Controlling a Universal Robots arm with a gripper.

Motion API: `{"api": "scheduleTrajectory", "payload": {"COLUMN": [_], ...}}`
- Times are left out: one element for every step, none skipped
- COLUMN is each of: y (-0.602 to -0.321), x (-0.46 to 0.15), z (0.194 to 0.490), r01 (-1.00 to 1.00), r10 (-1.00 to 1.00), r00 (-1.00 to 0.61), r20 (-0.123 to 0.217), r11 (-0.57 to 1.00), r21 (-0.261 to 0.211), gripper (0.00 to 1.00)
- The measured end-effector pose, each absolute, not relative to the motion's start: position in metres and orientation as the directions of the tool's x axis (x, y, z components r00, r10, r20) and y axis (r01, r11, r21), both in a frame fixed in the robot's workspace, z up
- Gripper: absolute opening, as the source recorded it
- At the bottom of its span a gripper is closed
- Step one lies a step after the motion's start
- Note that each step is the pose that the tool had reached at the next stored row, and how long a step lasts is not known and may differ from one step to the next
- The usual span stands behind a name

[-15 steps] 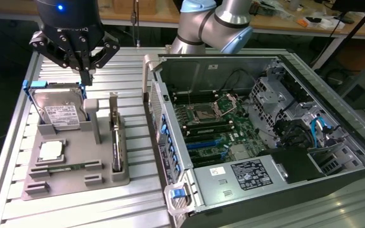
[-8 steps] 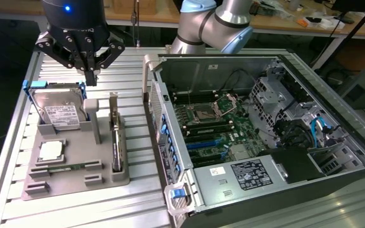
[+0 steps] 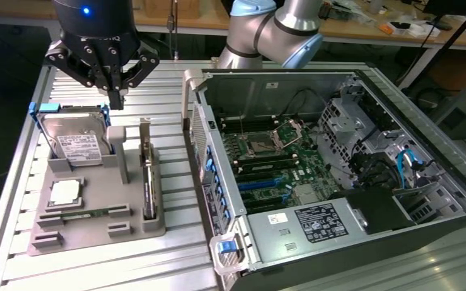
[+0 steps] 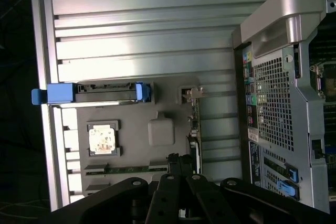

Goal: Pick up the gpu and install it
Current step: 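Pick up the gpu and move the gpu toward the slot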

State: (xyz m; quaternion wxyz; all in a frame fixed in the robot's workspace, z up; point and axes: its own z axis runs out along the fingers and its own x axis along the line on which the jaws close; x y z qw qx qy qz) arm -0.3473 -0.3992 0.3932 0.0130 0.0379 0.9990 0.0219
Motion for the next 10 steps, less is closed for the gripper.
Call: {"api": "scheduleTrajectory", "payload": {"y": [-0.3992, -0.3991, -0.3992, -0.3992, -0.3992, -0.3991, -0.3991, -0.3992, -0.3992, -0.3992], "x": [-0.3473, -0.3473, -0.3473, -0.3473, -0.3473, -0.3473, -0.3473, -0.3473, -0.3473, -0.3473], "z": [0.3932, 0.3932, 0.3932, 0.3932, 0.3932, 0.3932, 0.3932, 0.3932, 0.3932, 0.3932], "r01": [0.075, 0.075, 0.075, 0.075, 0.075, 0.075, 0.075, 0.075, 0.075, 0.075], "r10": [0.076, 0.076, 0.076, 0.076, 0.076, 0.076, 0.076, 0.076, 0.076, 0.076], "r00": [-0.997, -0.997, -0.997, -0.997, -0.997, -0.997, -0.997, -0.997, -0.997, -0.997], "r20": [-0.024, -0.024, -0.024, -0.024, -0.024, -0.024, -0.024, -0.024, -0.024, -0.024], "r11": [0.996, 0.996, 0.996, 0.996, 0.996, 0.996, 0.996, 0.996, 0.996, 0.996], "r21": [0.045, 0.045, 0.045, 0.045, 0.045, 0.045, 0.045, 0.045, 0.045, 0.045], "gripper": [0.11, 0.11, 0.11, 0.11, 0.11, 0.11, 0.11, 0.17, 0.24, 0.24]}}
